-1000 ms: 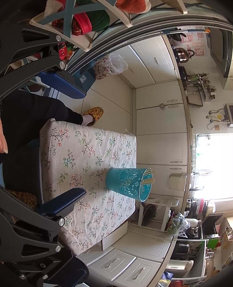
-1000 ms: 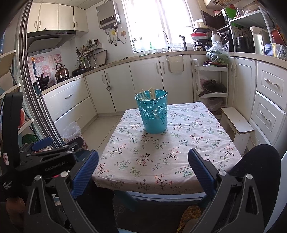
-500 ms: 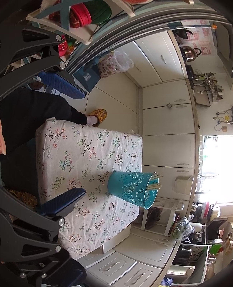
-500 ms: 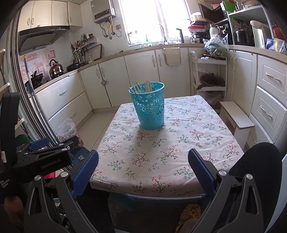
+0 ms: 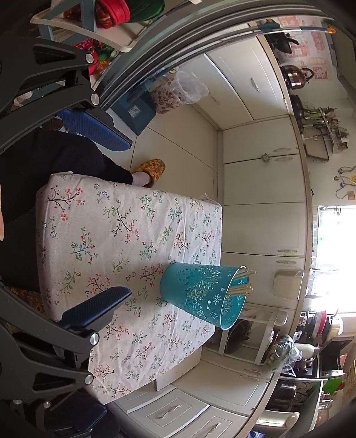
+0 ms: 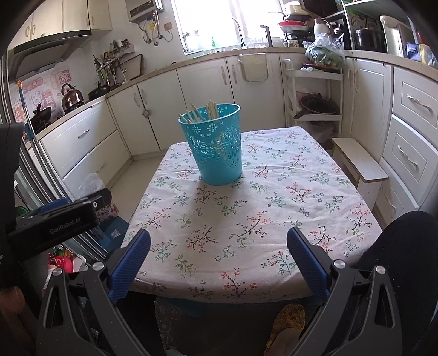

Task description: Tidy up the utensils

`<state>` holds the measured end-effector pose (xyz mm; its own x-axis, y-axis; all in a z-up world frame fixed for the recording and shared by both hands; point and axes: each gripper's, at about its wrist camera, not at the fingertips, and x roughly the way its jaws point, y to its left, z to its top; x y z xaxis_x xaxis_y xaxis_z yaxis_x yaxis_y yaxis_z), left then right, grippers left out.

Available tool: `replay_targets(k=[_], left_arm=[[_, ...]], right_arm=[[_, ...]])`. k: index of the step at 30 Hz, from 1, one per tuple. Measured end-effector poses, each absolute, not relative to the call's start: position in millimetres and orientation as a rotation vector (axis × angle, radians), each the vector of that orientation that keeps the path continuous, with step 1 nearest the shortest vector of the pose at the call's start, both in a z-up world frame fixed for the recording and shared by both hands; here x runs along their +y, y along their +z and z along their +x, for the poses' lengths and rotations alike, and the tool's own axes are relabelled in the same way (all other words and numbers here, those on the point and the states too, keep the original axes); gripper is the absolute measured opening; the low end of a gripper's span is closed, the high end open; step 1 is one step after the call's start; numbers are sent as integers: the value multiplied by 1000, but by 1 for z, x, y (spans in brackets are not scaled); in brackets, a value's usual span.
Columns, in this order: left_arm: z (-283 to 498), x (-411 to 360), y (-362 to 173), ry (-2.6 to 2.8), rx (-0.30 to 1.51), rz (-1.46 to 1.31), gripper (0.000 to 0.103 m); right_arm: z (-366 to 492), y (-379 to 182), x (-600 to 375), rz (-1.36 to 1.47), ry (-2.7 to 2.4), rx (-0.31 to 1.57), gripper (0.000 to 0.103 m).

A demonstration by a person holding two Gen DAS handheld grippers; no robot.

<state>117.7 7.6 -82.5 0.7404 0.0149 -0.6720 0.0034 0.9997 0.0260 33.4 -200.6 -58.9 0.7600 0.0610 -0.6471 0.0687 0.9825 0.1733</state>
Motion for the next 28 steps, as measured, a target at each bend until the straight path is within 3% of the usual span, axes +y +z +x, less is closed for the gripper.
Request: replay_targets(k=[16, 23, 28], left_arm=[[144, -21, -85, -1, 719, 88, 95], [187, -25, -105, -19, 777, 96, 95], [219, -19, -128, 10, 827, 62, 95]], right_arm=[[57, -66, -224, 242, -22, 724, 95], [112, -67, -252, 186, -67, 693, 95], [170, -98, -288, 154, -140, 766, 95]])
